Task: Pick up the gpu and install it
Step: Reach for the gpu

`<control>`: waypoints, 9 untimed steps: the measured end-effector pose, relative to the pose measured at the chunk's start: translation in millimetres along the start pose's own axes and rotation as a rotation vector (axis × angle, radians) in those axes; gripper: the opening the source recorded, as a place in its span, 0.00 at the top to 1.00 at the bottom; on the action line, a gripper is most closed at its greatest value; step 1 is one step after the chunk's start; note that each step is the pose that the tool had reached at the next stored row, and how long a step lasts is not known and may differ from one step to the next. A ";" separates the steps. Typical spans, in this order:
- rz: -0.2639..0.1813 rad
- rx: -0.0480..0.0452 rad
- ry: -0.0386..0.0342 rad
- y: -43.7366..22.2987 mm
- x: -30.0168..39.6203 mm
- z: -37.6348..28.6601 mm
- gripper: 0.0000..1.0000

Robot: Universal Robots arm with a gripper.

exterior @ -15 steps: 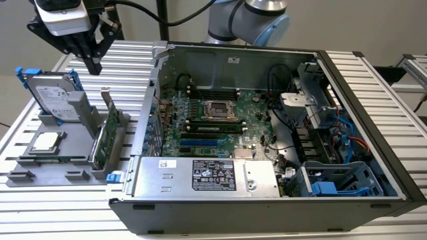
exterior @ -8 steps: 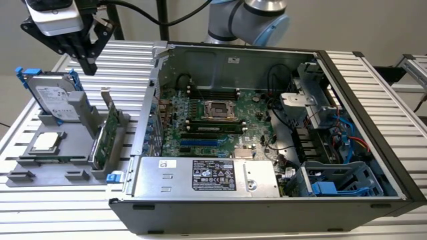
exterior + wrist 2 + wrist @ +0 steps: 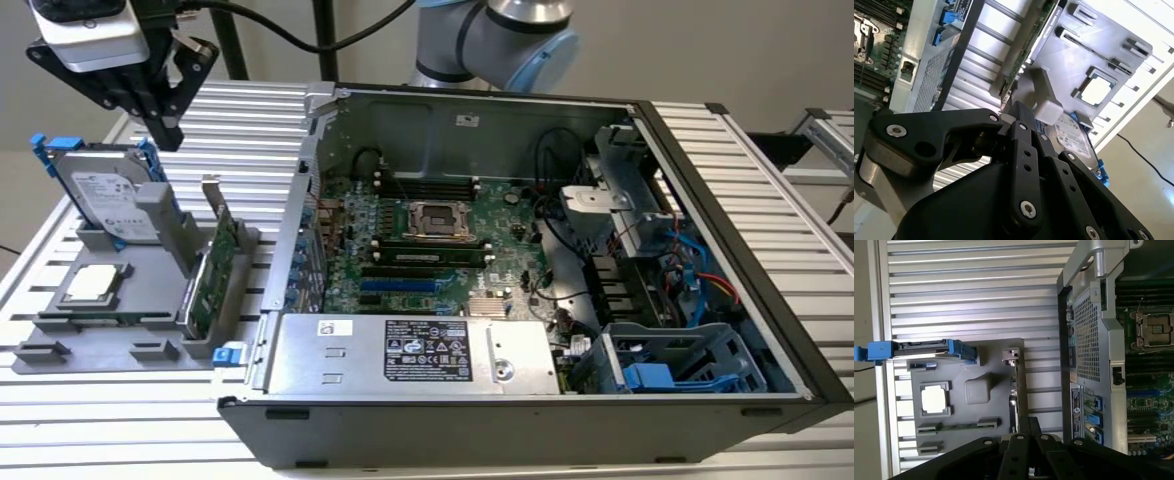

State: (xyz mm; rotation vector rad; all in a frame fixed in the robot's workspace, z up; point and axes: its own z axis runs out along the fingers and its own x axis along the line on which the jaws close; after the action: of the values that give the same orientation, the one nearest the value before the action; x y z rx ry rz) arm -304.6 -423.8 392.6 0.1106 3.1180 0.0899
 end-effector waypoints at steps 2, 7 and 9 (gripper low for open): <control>0.000 -0.0001 0.0000 -0.3 2.1 -0.1 1.00; 0.000 -0.0007 0.0001 -1.0 6.1 -0.2 1.00; 0.000 -0.0010 0.0000 -1.1 6.9 -0.2 1.00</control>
State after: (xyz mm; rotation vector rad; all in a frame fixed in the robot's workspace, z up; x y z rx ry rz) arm -311.5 -424.5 392.6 0.1106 3.1179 0.0914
